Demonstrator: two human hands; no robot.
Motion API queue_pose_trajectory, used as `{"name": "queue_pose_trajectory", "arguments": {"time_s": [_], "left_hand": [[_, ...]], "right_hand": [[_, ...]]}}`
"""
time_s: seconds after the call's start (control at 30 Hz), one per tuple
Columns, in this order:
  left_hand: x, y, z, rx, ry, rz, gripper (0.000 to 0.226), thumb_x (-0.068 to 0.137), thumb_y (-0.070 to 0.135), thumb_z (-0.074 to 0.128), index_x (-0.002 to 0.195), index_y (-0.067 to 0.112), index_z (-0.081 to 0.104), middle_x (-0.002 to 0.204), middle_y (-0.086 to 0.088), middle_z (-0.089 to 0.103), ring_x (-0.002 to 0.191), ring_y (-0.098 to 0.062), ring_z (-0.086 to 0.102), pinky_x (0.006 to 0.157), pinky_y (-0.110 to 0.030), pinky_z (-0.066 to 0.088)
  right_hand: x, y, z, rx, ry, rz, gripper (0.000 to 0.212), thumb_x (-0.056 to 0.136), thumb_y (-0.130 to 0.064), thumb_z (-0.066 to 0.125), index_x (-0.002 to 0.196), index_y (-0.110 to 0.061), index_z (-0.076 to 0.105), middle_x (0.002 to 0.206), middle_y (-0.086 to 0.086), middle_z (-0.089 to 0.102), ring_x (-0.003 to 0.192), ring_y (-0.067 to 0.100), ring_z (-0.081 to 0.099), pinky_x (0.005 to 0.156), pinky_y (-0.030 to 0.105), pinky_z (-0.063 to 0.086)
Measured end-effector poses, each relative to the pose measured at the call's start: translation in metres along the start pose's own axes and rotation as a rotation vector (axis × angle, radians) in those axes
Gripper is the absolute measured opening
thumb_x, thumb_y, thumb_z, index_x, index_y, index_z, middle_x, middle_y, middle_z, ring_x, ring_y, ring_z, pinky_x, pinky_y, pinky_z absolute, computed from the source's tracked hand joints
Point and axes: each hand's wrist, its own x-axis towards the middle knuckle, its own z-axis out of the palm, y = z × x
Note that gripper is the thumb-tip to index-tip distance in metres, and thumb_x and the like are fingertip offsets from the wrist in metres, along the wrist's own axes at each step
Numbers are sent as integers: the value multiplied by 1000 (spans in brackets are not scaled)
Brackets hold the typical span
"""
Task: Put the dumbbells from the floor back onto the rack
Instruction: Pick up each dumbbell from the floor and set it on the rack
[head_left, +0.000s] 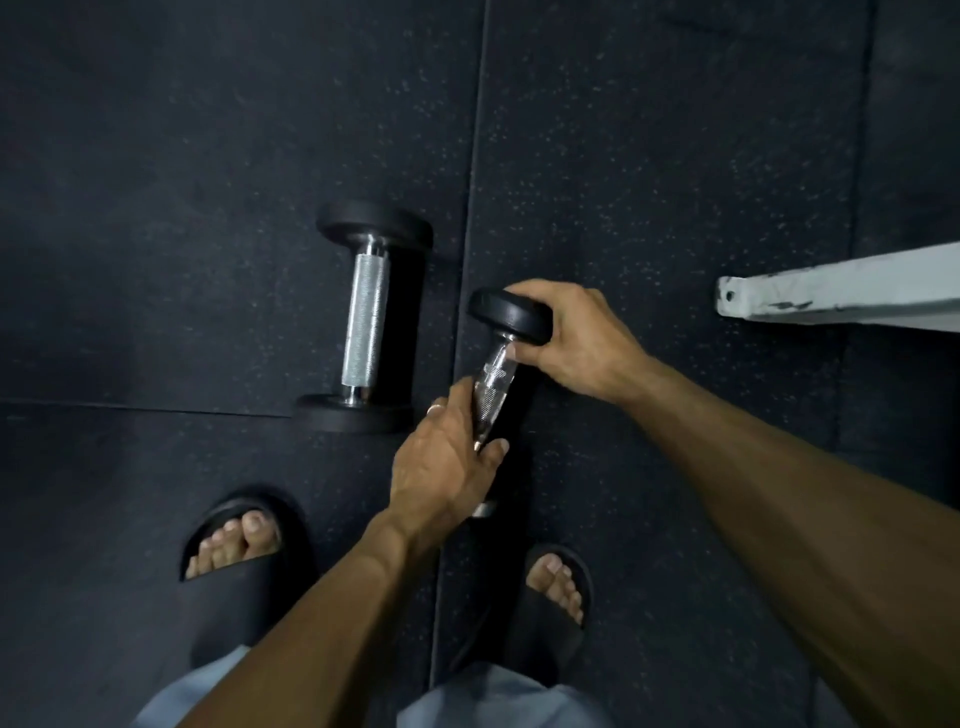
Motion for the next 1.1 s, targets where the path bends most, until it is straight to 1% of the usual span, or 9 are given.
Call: {"name": "queue_pose_trajectory", "arguments": {"time_s": [0.07, 0.1, 0.2, 0.3, 0.5, 0.67, 0.77, 0.87, 1.1], "left_hand": [[3, 3, 8, -74, -46, -13, 45, 88, 33, 65, 128, 26, 46, 106, 2, 66, 105, -24, 62, 87, -36, 49], [4, 7, 12, -115, -60, -15, 39, 87, 32, 66, 122, 27, 49, 97, 7, 66, 100, -22, 63, 87, -37, 50], [0, 21, 18, -233, -80, 6, 38, 84, 30, 70, 118, 31, 54, 85, 15, 63, 85, -10, 64, 87, -37, 52], [-12, 31, 9, -273, -96, 43, 41, 81, 30, 75, 119, 31, 58, 85, 16, 66, 78, 0, 63, 87, -36, 53], [-50, 66, -50, -294, -135, 107, 39, 74, 26, 81, 110, 29, 65, 87, 14, 70, 83, -1, 65, 82, -28, 54], [-84, 122, -114, -265, -159, 169, 41, 72, 27, 83, 108, 31, 64, 93, 12, 71, 88, -10, 67, 87, -38, 55], [-105, 164, -154, -237, -157, 236, 40, 73, 26, 82, 108, 30, 64, 91, 13, 70, 88, -9, 66, 88, -35, 54], [-128, 210, -195, -183, -184, 325, 40, 73, 28, 82, 109, 30, 64, 89, 13, 70, 85, -7, 66, 81, -27, 53], [-178, 325, -272, -26, -280, 519, 26, 73, 30, 82, 91, 31, 63, 77, 8, 68, 70, -5, 64, 66, -23, 47]], "right_hand": [[-3, 4, -14, -48, -11, 5, 48, 75, -19, 81, 117, -36, 64, 101, -14, 70, 97, 8, 66, 92, 36, 53], [-5, 6, -20, -69, -14, 9, 48, 75, -18, 81, 116, -36, 65, 99, -14, 70, 96, 8, 66, 91, 36, 53], [-16, 10, -38, -92, -21, 21, 47, 75, -19, 81, 116, -35, 65, 99, -13, 70, 96, 8, 65, 90, 37, 54], [-33, 4, -56, -81, -12, 29, 44, 74, -19, 82, 113, -32, 67, 98, -12, 70, 94, 9, 65, 89, 39, 54], [-77, -43, -105, -24, 70, 34, 46, 75, -20, 82, 114, -36, 65, 96, -12, 70, 95, 11, 66, 89, 39, 54], [-116, -97, -171, 17, 191, 48, 49, 72, -23, 83, 114, -38, 64, 97, -10, 71, 96, 12, 66, 89, 40, 54], [-140, -132, -220, 9, 247, 59, 49, 71, -28, 81, 113, -43, 61, 96, -12, 70, 96, 13, 66, 89, 42, 54], [-168, -164, -270, 1, 305, 77, 50, 72, -30, 81, 115, -44, 59, 97, -14, 69, 98, 13, 65, 90, 43, 53], [-245, -215, -381, -21, 476, 112, 49, 74, -32, 78, 119, -39, 58, 100, -13, 69, 98, 14, 65, 90, 41, 52]]}}
